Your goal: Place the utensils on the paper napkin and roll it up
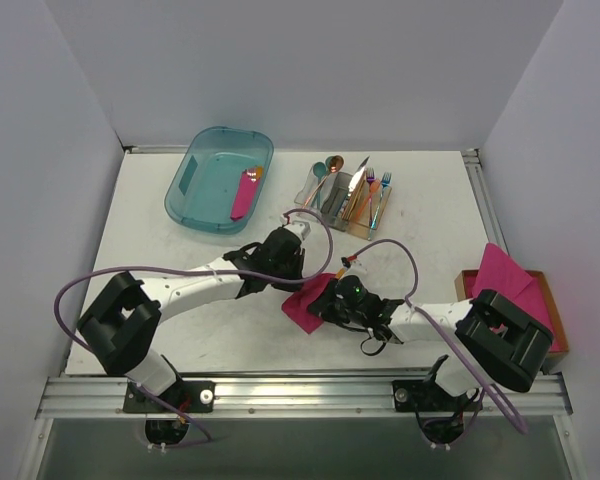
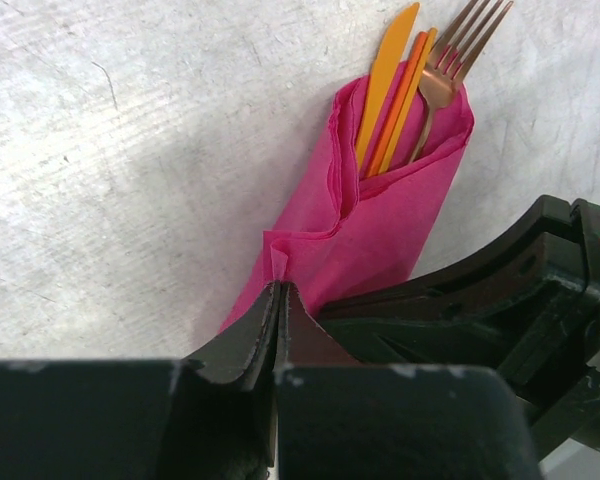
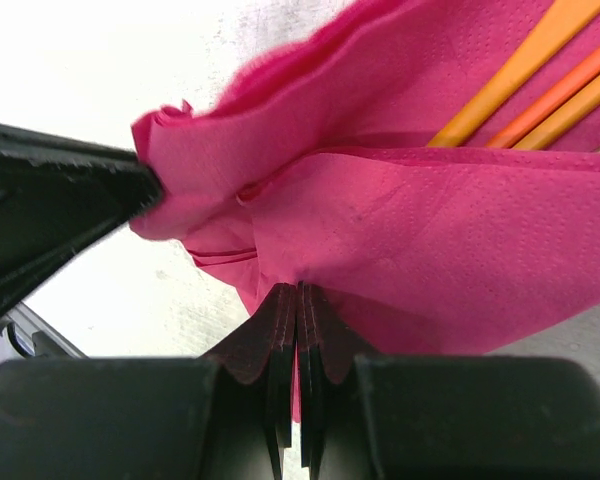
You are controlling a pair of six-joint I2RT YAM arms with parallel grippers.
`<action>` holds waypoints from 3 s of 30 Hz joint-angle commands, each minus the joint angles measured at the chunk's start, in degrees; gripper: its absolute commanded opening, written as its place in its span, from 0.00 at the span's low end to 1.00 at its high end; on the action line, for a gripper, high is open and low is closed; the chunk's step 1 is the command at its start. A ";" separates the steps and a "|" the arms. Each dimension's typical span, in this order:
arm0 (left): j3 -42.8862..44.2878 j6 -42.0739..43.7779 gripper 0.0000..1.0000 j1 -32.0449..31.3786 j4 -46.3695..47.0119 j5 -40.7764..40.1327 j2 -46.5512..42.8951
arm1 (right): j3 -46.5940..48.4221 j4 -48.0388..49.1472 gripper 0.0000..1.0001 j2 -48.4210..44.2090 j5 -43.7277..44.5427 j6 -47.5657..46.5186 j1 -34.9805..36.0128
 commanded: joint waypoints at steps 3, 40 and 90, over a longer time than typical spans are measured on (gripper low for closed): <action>1.85 -4.83 0.02 -2.07 0.09 -1.78 -3.16 | 1.93 0.39 0.00 1.17 1.76 0.19 -0.58; -6.06 -21.01 0.02 -9.45 9.41 -10.40 -6.06 | -3.61 0.23 0.00 -8.06 4.40 5.11 -1.10; -6.06 -10.99 0.04 -19.91 15.82 -26.48 0.09 | 4.65 -20.27 0.54 -15.10 -3.42 12.32 -12.44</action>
